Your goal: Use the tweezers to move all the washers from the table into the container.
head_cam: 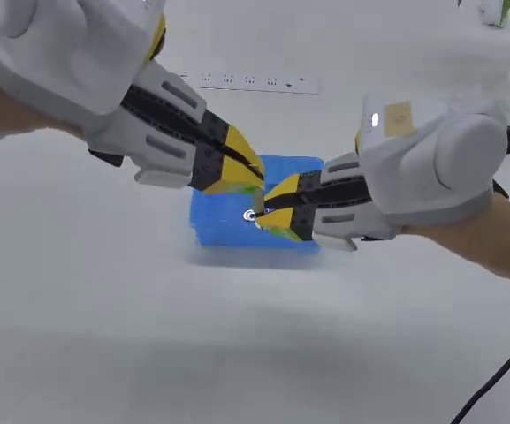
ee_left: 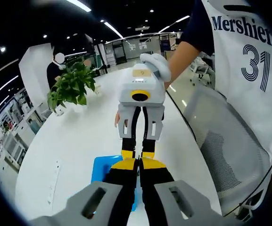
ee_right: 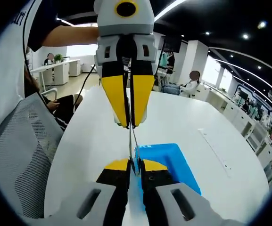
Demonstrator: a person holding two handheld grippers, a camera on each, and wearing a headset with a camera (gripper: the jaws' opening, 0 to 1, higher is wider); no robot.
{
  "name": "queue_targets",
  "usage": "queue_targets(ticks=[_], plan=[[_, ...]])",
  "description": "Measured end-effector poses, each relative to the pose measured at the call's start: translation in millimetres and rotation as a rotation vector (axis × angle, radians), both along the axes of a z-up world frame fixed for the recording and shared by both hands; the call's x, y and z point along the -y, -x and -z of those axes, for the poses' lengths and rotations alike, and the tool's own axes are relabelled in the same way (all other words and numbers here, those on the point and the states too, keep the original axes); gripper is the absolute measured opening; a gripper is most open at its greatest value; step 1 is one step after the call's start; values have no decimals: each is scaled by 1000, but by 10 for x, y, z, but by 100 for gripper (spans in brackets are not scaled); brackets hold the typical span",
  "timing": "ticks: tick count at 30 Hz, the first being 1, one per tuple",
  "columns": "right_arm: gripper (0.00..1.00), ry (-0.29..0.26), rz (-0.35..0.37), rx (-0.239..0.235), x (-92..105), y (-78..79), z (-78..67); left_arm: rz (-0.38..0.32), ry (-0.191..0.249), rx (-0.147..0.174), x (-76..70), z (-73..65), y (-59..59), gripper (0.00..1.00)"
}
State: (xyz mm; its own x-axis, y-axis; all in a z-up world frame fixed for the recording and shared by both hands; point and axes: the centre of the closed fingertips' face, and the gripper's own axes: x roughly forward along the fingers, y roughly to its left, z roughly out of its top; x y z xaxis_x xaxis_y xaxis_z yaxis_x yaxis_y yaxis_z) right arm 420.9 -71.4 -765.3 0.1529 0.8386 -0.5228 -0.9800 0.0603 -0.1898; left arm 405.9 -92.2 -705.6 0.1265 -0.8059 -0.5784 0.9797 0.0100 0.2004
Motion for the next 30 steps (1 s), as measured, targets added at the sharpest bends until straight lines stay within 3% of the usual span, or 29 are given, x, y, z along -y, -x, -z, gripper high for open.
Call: queue_targets(ticks=[7,11,12,15,24,30], plan=[[10,-8,16,17,-21,-246,-58,6,-4,26,-7,-88,-182,6],[10,2,22,20,-42,-349,-5,1,-10,26,-5,-17,-241,6],[10,6,22,17,-49,-379,26,-2,-11,23,-38,44,-346,6],[10,17,20,9,-64,-437,107,-4,-25,22,-47,132,-432,6],[10,60,31,-30,-67,-641,433,-53,-19,-37,-50,439,-707,6],[10,83,34,-74,-48,-687,669,-72,-17,-83,-44,659,-791,6]])
